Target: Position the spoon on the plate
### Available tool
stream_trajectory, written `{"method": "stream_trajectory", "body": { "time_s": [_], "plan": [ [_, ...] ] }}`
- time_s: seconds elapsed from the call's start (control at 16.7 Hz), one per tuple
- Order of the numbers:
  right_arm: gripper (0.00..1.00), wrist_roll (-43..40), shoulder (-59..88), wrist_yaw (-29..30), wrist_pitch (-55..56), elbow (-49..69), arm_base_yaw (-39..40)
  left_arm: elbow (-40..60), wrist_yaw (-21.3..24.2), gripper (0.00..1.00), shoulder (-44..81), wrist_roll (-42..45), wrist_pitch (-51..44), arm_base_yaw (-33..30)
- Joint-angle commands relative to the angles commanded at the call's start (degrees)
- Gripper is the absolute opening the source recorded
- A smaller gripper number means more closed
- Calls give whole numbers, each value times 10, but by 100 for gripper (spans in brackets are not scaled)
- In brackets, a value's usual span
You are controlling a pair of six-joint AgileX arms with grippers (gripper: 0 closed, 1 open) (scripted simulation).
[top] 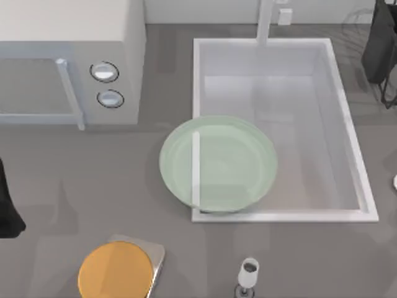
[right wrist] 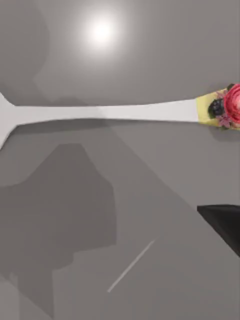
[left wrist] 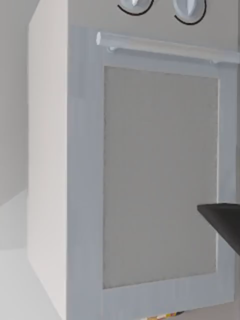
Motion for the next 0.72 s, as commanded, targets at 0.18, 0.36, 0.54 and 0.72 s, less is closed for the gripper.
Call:
{"method": "stream_trajectory", "body": {
  "time_s": [0.18, 0.36, 0.54, 0.72],
  "plan": [
    [100, -45, 77, 0, -50, 52, -11, 0, 0, 100, 0, 0, 0, 0],
    [100, -59, 100, 0, -65, 68, -15, 0, 0, 100, 0, 0, 0, 0],
    [100, -59, 100, 0, -65, 68, -15, 0, 0, 100, 0, 0, 0, 0],
    [100, -58, 103, 0, -55, 61, -13, 0, 0, 100, 0, 0, 0, 0]
  ]
}}
